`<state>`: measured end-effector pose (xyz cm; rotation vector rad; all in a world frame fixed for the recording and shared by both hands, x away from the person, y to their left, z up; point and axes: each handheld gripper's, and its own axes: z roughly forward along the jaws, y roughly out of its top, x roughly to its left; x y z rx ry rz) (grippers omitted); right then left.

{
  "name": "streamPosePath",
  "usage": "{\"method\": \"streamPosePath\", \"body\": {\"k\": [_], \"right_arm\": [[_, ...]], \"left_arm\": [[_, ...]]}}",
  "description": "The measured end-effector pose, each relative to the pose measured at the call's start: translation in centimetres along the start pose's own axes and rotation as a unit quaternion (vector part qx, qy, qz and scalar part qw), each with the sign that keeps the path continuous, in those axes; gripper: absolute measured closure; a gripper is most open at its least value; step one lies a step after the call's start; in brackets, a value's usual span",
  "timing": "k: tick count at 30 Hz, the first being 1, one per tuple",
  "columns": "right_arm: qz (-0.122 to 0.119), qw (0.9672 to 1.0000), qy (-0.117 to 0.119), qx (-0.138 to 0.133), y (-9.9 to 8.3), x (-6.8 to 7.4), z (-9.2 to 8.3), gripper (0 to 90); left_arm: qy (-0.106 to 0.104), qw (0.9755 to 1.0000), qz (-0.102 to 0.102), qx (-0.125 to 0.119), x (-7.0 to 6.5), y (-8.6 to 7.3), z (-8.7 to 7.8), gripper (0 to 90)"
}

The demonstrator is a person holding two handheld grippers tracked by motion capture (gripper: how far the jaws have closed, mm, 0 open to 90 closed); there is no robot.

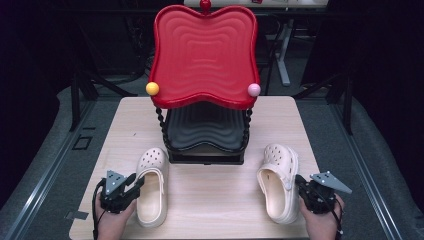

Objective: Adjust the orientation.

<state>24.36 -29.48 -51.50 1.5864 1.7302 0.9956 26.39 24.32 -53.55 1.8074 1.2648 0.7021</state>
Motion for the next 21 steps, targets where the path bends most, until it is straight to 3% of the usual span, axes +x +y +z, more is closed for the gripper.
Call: {"method": "streamPosePath", "body": {"k": [1,5,6,7,9,10,12,13,14,15,16,17,18,21], "right_arm": [[0.000,1.0000,0.000,0.000,0.0,0.0,0.0,90.0],[0.052,0.9981,0.008,0.033,-0.8,-2.2,1.2,90.0],[0.064,0.9971,0.014,0.038,-1.0,-2.7,1.6,90.0],[0.092,0.9943,0.024,0.047,-1.4,-3.3,2.4,90.0],[0.088,0.9941,0.020,0.060,-1.5,-3.5,2.6,90.0],[0.096,0.9928,0.032,0.065,-1.8,-3.8,3.0,90.0],[0.106,0.9915,0.028,0.069,-1.8,-4.1,3.2,90.0],[0.107,0.9919,0.026,0.063,-1.8,-4.1,3.1,90.0],[0.103,0.9935,0.007,0.047,-1.5,-4.1,2.3,90.0],[0.103,0.9935,0.007,0.047,-1.5,-4.1,2.3,90.0],[0.104,0.9941,0.006,0.031,-1.4,-4.0,2.0,90.0],[0.098,0.9951,0.004,-0.008,-0.8,-3.6,0.9,90.0],[0.098,0.9951,0.004,-0.008,-0.8,-3.6,0.9,90.0],[0.081,0.9944,0.034,-0.059,0.2,-2.3,-0.5,89.0]], "left_arm": [[0.000,1.0000,0.001,0.001,0.0,0.0,0.0,64.5],[-0.001,1.0000,0.003,0.003,-0.1,0.0,0.1,65.1],[-0.001,1.0000,0.004,0.003,-0.1,0.0,0.1,65.1],[0.000,1.0000,0.004,0.003,-0.1,0.0,0.1,65.2],[0.001,1.0000,0.005,0.006,-0.1,0.0,0.1,65.3],[0.001,1.0000,0.004,0.003,-0.1,0.0,0.1,65.3],[0.001,1.0000,0.003,0.003,-0.1,0.0,0.1,65.3],[0.001,1.0000,0.004,0.003,-0.1,0.0,0.1,65.3],[0.001,1.0000,0.003,0.002,0.0,0.0,0.1,65.1],[0.001,1.0000,0.003,0.002,0.0,0.0,0.1,65.1],[0.001,1.0000,0.003,0.002,0.0,0.0,0.1,65.1],[0.002,1.0000,0.002,0.003,0.0,-0.1,0.1,65.0],[0.002,1.0000,0.002,0.003,0.0,-0.1,0.1,64.9],[0.002,1.0000,0.000,0.003,0.0,-0.1,0.1,64.5]]}}
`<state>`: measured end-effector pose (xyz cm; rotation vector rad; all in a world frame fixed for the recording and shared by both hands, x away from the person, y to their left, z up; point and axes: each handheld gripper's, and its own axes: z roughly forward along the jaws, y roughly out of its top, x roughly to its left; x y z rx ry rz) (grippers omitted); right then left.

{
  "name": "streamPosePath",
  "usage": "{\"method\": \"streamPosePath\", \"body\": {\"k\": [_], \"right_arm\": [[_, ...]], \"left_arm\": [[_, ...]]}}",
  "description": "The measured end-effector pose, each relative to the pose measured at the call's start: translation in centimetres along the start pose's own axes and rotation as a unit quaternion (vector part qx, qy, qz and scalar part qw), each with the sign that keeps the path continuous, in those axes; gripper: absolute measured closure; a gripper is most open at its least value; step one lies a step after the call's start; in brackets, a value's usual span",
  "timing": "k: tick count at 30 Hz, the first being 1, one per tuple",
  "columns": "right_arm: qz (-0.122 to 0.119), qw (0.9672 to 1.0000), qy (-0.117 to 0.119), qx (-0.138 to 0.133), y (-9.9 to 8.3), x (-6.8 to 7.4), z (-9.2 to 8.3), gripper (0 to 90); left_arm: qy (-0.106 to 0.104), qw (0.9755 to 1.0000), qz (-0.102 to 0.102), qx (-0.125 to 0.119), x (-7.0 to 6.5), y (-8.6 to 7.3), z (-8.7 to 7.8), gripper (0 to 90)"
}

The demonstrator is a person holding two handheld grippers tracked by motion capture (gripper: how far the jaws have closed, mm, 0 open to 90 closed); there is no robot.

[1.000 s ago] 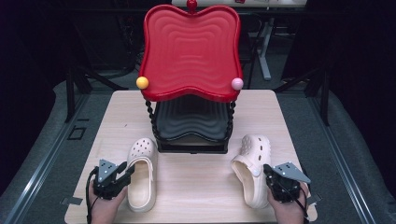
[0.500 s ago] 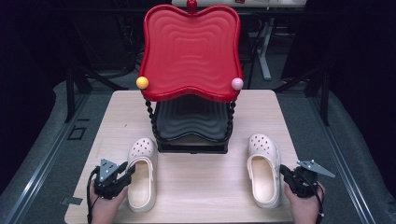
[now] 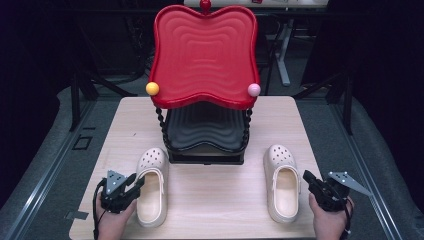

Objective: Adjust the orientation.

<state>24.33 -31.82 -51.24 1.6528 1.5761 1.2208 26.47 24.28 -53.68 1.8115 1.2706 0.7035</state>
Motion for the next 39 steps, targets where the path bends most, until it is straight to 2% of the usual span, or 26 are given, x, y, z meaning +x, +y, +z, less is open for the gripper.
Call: {"method": "streamPosePath", "body": {"k": [1,2,3,5,9,11,14,15,17,21,23,24,25,29,35,36,39], "right_arm": [[0.000,1.0000,0.000,0.000,0.0,0.0,0.0,89.0],[-0.021,0.9998,0.002,0.002,0.1,0.7,0.1,88.4],[-0.021,0.9998,0.002,0.002,0.1,0.7,0.1,88.4],[-0.040,0.9991,-0.007,0.010,0.0,1.0,0.6,88.3],[-0.038,0.9989,-0.013,0.025,-0.1,0.9,1.6,88.2],[-0.036,0.9990,-0.010,0.023,-0.1,0.9,1.6,86.0],[-0.057,0.9979,-0.026,0.017,-0.1,1.2,1.0,78.5],[-0.057,0.9979,-0.026,0.017,-0.1,1.2,1.0,78.5],[-0.077,0.9960,-0.041,0.020,-0.2,1.4,0.8,74.3],[-0.102,0.9932,-0.046,0.034,-0.6,1.9,1.0,70.2],[-0.118,0.9907,-0.053,0.041,-0.8,2.2,1.4,67.4],[-0.131,0.9878,-0.067,0.049,-1.0,2.4,1.8,67.2],[-0.136,0.9868,-0.070,0.053,-1.0,2.5,2.0,67.2],[-0.143,0.9845,-0.079,0.062,-1.2,2.6,2.6,69.8],[-0.140,0.9845,-0.082,0.067,-1.0,2.5,2.8,73.8],[-0.130,0.9862,-0.075,0.070,-0.9,2.5,2.7,74.2],[-0.119,0.9881,-0.065,0.073,-0.9,2.5,2.5,74.3]], "left_arm": [[0.000,1.0000,0.001,0.000,0.0,0.0,0.0,64.5],[0.001,1.0000,0.001,-0.001,-0.1,0.0,0.0,64.3],[0.001,1.0000,0.001,-0.001,-0.1,0.0,0.0,64.2],[0.001,1.0000,0.001,-0.002,-0.1,0.0,0.0,64.2],[-0.001,1.0000,0.000,0.000,0.0,0.0,0.0,64.1],[0.000,1.0000,-0.001,-0.001,0.0,0.0,0.0,64.1],[0.000,1.0000,-0.002,-0.001,0.0,0.0,0.0,64.0],[0.000,1.0000,-0.002,-0.001,0.0,0.0,-0.1,64.0],[0.000,1.0000,-0.002,-0.003,0.0,0.0,-0.1,63.9],[-0.001,1.0000,-0.002,-0.001,0.0,0.0,0.0,63.7],[-0.001,1.0000,-0.002,-0.001,0.0,0.0,0.0,63.7],[-0.001,1.0000,-0.002,-0.002,0.0,0.0,0.0,63.6],[-0.002,1.0000,-0.002,-0.002,0.0,0.0,0.0,63.6],[-0.002,1.0000,-0.003,-0.002,0.0,0.0,0.0,63.6],[-0.002,1.0000,-0.002,-0.001,0.0,0.0,0.0,63.5],[-0.002,1.0000,-0.001,-0.002,0.0,0.0,0.0,63.5],[-0.001,1.0000,-0.001,-0.004,0.0,0.0,-0.1,63.5]]}}
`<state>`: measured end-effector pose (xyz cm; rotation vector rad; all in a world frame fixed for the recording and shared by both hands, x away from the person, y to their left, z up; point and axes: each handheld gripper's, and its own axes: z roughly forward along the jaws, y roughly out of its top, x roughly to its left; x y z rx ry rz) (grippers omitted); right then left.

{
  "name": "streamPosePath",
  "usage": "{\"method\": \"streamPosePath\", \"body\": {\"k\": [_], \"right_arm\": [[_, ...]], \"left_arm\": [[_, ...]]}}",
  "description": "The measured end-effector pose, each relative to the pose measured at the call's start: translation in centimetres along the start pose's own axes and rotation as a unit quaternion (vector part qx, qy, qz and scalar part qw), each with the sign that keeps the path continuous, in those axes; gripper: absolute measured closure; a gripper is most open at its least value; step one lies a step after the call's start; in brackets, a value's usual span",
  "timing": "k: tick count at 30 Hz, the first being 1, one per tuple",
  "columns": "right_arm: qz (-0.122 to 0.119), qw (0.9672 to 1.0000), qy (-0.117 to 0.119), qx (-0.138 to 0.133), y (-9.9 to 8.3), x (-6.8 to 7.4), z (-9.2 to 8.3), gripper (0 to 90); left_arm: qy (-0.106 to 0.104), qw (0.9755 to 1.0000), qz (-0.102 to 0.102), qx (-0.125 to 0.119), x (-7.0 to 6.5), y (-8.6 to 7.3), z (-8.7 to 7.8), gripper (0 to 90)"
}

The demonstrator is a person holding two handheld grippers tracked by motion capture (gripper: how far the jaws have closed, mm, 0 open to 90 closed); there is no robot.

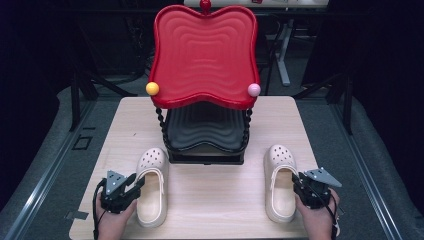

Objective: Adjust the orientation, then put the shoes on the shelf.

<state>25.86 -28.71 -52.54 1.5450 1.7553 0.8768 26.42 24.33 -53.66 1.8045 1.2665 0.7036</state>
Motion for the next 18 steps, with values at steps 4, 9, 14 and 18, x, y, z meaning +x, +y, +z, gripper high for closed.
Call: {"method": "streamPosePath", "body": {"k": [4,9,14,18], "right_arm": [[-0.003,0.9999,0.011,0.003,-0.1,1.1,-0.4,74.3],[-0.009,0.9997,0.020,0.004,0.0,2.6,-0.7,74.3],[-0.035,0.9990,0.027,0.001,-0.2,4.4,-0.5,73.8],[-0.035,0.9989,0.030,-0.002,-0.3,4.4,-0.5,72.5]], "left_arm": [[0.000,1.0000,0.001,0.005,0.1,0.0,-0.1,64.3],[-0.003,1.0000,0.003,0.005,0.0,0.0,0.0,67.6],[0.000,0.9999,0.009,0.006,-0.1,0.0,0.1,69.6],[-0.002,1.0000,0.008,0.006,0.0,0.0,0.1,69.9]]}}
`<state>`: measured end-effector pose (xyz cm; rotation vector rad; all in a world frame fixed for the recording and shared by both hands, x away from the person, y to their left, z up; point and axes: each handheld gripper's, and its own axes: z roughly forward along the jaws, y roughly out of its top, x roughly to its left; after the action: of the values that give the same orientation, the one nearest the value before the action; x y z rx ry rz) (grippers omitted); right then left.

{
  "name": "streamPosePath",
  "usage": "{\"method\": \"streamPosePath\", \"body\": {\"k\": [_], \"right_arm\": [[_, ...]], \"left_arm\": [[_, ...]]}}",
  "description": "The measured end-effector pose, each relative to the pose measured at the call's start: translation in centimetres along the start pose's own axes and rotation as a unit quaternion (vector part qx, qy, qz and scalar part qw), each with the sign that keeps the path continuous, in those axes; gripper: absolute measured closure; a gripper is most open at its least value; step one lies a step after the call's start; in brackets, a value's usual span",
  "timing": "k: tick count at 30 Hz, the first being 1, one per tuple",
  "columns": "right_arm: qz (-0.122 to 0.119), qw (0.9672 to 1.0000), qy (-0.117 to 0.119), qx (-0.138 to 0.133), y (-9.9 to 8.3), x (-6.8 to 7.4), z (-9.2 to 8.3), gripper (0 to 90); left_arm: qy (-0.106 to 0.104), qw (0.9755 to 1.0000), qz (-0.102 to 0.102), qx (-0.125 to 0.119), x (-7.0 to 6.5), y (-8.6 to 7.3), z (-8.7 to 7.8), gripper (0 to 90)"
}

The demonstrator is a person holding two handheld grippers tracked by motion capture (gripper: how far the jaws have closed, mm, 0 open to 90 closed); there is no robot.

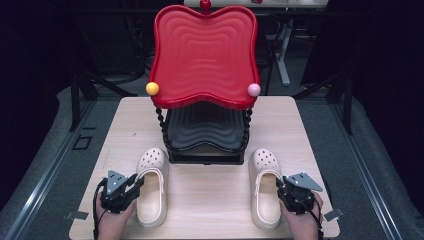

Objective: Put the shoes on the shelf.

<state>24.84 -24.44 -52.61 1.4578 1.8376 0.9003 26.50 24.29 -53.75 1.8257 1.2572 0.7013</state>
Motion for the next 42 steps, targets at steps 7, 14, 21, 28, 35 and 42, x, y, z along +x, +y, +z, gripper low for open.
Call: {"method": "streamPosePath", "body": {"k": [7,14,21,28,35,42], "right_arm": [[-0.005,1.0000,0.004,0.001,-0.1,-0.1,0.0,71.0],[-0.005,1.0000,0.006,0.003,-0.1,-0.1,0.3,70.6],[-0.002,1.0000,0.009,-0.003,-0.1,-0.1,0.6,71.4],[-0.002,0.9999,0.011,-0.004,0.0,-0.2,0.7,70.8],[-0.017,0.9996,0.011,-0.021,0.1,-0.1,1.1,64.8],[0.004,0.9999,0.013,-0.002,0.6,0.3,0.8,73.2]], "left_arm": [[-0.002,1.0000,-0.004,-0.001,0.0,0.0,0.0,69.7],[0.003,1.0000,0.000,0.000,-0.1,-0.1,0.2,69.0],[0.008,0.9999,0.006,0.001,-0.1,0.0,0.4,69.4],[0.010,0.9999,0.008,0.001,-0.2,0.0,0.5,69.2],[0.011,0.9999,0.009,0.002,-0.1,0.1,0.5,70.4],[0.010,0.9999,0.009,0.006,0.1,0.2,0.4,73.0]]}}
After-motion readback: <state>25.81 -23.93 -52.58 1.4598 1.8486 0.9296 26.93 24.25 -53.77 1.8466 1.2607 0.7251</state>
